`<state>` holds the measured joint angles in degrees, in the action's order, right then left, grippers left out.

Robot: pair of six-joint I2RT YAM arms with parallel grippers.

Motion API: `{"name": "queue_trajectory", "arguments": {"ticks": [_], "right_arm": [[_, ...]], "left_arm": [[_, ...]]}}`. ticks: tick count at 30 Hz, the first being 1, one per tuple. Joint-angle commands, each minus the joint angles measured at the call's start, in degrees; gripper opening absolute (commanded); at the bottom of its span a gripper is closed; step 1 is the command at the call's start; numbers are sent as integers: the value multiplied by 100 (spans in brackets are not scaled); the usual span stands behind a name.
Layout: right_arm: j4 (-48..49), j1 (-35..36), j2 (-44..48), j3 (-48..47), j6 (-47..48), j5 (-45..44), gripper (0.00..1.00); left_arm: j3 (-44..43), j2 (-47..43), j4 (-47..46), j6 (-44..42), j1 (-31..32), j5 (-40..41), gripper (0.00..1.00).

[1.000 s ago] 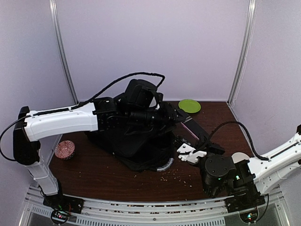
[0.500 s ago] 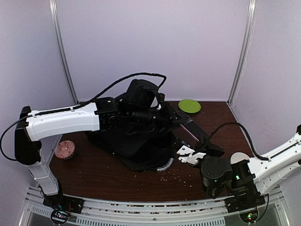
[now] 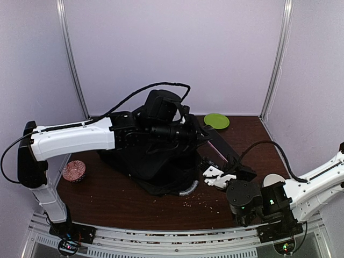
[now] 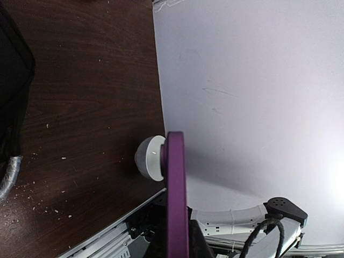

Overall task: Pack the student bag
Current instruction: Pick up the personal item from the center of the board.

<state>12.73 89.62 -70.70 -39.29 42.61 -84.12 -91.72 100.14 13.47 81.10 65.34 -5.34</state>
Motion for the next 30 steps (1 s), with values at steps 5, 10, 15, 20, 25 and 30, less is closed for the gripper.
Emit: {"name": "queue_trajectory", "arguments": {"ticks": [5,10,15,20,25,30], "right_arm": [[-1627,104,240,-498,-1385,-289,64],[-2351,141,365,-660,-2088,290,82],[-3026,152,499,-909,-2975,1769,88],[-2014,-73,840,-884,-3207,3292,90],[-1796,-1358,1390,-863,-4587,5423,90],[-928,-3242,1931,-314,-6469,8556,91]], "left_arm": [[-34,-54,43,-336,-41,209,0],[250,-416,21,-344,-313,471,0],[392,-969,386,-636,-735,1006,0],[229,-1698,1006,-1295,-1383,1608,0],[240,-2484,1567,-2464,-1670,2023,0],[966,-3041,1403,-3366,-1718,1274,0]]}}
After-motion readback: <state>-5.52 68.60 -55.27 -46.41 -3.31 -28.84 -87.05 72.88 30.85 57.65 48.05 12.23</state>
